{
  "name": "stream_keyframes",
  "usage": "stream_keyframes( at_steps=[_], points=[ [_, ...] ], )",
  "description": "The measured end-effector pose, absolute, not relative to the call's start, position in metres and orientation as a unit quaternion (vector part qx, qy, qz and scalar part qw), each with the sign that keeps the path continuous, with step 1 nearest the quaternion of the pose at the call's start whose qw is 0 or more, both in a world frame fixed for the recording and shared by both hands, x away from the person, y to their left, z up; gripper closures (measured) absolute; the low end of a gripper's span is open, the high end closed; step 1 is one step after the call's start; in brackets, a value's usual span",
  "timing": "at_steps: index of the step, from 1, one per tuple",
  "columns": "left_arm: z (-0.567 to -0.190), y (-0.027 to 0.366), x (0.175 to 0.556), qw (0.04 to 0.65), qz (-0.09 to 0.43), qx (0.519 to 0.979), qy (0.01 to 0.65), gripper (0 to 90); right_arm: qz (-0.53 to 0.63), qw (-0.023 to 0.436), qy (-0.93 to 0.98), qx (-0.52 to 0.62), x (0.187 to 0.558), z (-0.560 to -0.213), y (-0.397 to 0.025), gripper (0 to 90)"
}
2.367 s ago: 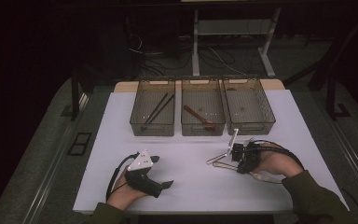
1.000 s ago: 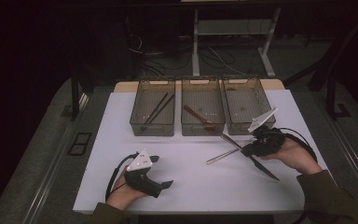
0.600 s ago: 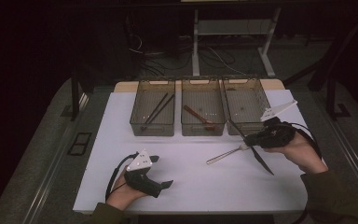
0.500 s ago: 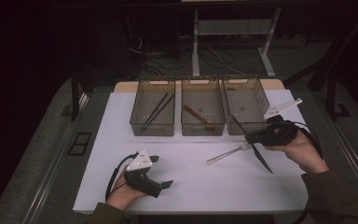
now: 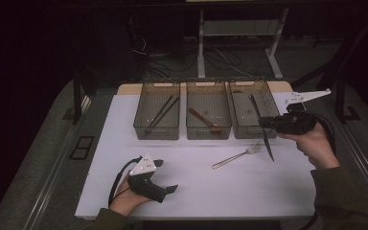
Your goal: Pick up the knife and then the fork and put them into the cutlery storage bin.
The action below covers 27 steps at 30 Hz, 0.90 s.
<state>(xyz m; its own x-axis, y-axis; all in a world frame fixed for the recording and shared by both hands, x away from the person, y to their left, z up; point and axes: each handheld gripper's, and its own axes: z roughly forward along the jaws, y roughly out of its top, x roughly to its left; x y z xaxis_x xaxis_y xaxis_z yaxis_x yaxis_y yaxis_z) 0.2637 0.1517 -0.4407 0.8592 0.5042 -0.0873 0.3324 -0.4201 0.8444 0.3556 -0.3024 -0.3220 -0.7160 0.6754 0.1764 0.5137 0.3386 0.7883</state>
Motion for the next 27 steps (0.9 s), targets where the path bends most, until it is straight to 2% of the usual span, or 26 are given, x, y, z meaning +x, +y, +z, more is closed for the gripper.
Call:
stream_keyframes(
  at_steps=[22, 27],
  points=[
    [-0.441, 0.152, 0.264, 0.480, 0.085, 0.837, 0.251, 0.0, 0.428, 0.165, 0.786, 0.414, 0.429, -0.278, -0.303, 79.2],
    [-0.441, 0.152, 0.265, 0.482, 0.085, 0.835, 0.251, 0.0, 0.410, 0.183, 0.785, 0.427, 0.451, -0.278, -0.304, 79.2]
  ],
)
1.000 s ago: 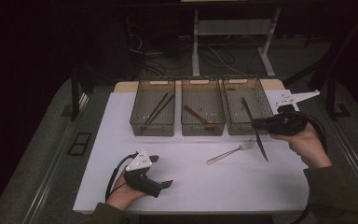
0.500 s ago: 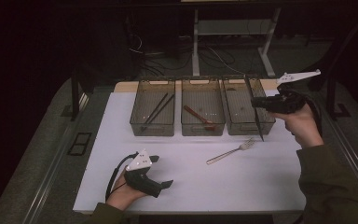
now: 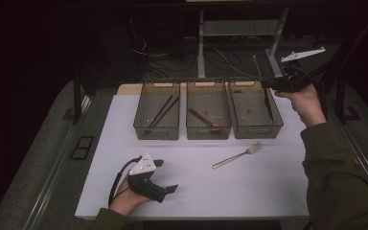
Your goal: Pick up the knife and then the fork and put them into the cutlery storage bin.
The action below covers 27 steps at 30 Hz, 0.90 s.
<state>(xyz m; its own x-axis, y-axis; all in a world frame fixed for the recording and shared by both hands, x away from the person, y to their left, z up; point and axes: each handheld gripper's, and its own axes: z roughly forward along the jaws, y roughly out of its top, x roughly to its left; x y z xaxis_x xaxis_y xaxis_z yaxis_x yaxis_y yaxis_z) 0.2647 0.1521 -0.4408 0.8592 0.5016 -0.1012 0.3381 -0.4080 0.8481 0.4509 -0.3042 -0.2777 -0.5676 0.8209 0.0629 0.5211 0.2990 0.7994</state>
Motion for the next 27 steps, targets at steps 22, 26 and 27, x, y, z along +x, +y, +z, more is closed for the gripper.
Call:
stream_keyframes(
  at_steps=[22, 26, 27],
  points=[
    [-0.441, 0.151, 0.265, 0.486, 0.078, 0.833, 0.253, 0.0, 0.312, 0.169, 0.811, 0.465, 0.498, -0.332, -0.297, 79.1],
    [-0.441, 0.151, 0.265, 0.487, 0.078, 0.832, 0.253, 0.0, 0.297, 0.159, 0.815, 0.472, 0.503, -0.342, -0.295, 79.1],
    [-0.441, 0.151, 0.264, 0.487, 0.079, 0.832, 0.253, 0.0, 0.291, 0.158, 0.817, 0.472, 0.504, -0.345, -0.295, 79.1]
  ],
)
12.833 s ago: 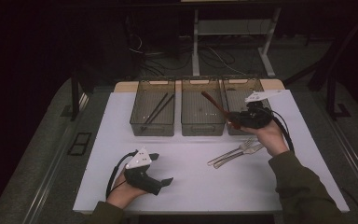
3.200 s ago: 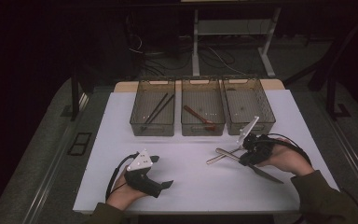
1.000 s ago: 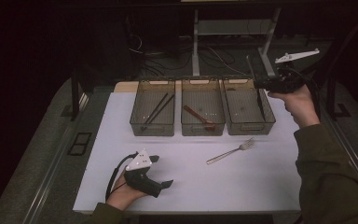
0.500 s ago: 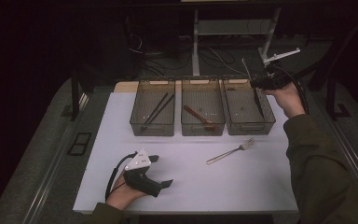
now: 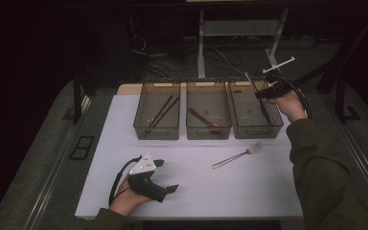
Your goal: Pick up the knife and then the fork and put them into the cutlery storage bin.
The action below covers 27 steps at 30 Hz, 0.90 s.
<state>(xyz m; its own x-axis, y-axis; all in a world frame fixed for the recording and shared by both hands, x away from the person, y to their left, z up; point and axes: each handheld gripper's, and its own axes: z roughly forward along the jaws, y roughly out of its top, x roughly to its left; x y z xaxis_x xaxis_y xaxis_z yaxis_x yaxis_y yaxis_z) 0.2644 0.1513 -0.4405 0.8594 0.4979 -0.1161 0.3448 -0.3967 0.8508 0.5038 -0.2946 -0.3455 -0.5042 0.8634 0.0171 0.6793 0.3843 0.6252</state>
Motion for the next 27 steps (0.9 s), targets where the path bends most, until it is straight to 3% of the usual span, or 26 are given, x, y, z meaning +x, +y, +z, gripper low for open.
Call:
stream_keyframes(
  at_steps=[16, 18, 23, 27],
  points=[
    [-0.441, 0.151, 0.263, 0.485, 0.079, 0.834, 0.250, 0.0, 0.263, 0.127, 0.821, 0.490, 0.510, -0.371, -0.294, 78.4],
    [-0.441, 0.151, 0.263, 0.484, 0.079, 0.834, 0.250, 0.0, 0.269, 0.125, 0.816, 0.496, 0.510, -0.372, -0.296, 75.7],
    [-0.441, 0.151, 0.263, 0.484, 0.080, 0.835, 0.250, 0.0, 0.304, 0.133, 0.799, 0.501, 0.507, -0.364, -0.302, 58.7],
    [-0.440, 0.152, 0.263, 0.483, 0.080, 0.835, 0.251, 0.0, 0.335, 0.126, 0.792, 0.494, 0.497, -0.356, -0.306, 52.5]
  ],
)
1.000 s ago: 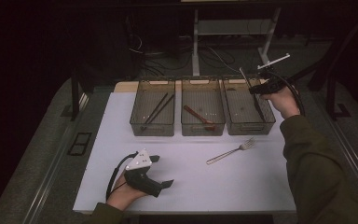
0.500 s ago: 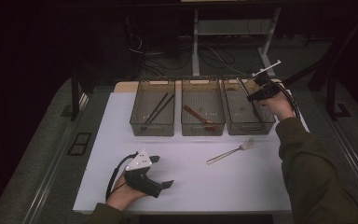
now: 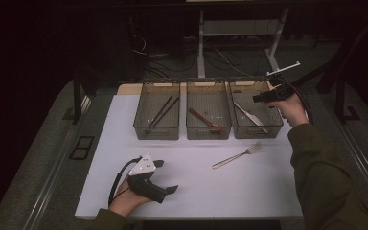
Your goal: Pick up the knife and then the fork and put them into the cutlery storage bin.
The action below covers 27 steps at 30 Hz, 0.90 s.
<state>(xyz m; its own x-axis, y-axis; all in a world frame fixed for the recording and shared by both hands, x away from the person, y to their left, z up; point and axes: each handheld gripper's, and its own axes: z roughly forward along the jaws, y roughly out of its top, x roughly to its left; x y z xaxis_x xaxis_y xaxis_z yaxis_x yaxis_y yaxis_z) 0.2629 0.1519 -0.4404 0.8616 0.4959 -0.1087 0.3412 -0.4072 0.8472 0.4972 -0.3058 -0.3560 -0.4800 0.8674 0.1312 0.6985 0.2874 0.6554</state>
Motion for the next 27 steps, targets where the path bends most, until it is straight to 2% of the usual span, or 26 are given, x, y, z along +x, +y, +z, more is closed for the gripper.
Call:
stream_keyframes(
  at_steps=[7, 10, 13, 19, 23, 27],
  points=[
    [-0.441, 0.152, 0.262, 0.482, 0.080, 0.835, 0.251, 0.0, 0.379, 0.122, 0.794, 0.459, 0.460, -0.347, -0.310, 47.9],
    [-0.441, 0.151, 0.262, 0.482, 0.081, 0.835, 0.251, 0.0, 0.390, 0.127, 0.798, 0.442, 0.440, -0.343, -0.311, 49.5],
    [-0.441, 0.151, 0.262, 0.481, 0.081, 0.836, 0.252, 0.0, 0.391, 0.133, 0.806, 0.424, 0.421, -0.343, -0.310, 54.2],
    [-0.441, 0.151, 0.262, 0.479, 0.080, 0.837, 0.253, 0.0, 0.387, 0.128, 0.820, 0.401, 0.388, -0.353, -0.307, 73.2],
    [-0.442, 0.151, 0.262, 0.478, 0.080, 0.837, 0.254, 0.0, 0.378, 0.120, 0.830, 0.391, 0.378, -0.365, -0.303, 83.4],
    [-0.442, 0.151, 0.262, 0.478, 0.081, 0.837, 0.253, 0.0, 0.367, 0.107, 0.836, 0.394, 0.377, -0.379, -0.299, 88.7]
  ],
)
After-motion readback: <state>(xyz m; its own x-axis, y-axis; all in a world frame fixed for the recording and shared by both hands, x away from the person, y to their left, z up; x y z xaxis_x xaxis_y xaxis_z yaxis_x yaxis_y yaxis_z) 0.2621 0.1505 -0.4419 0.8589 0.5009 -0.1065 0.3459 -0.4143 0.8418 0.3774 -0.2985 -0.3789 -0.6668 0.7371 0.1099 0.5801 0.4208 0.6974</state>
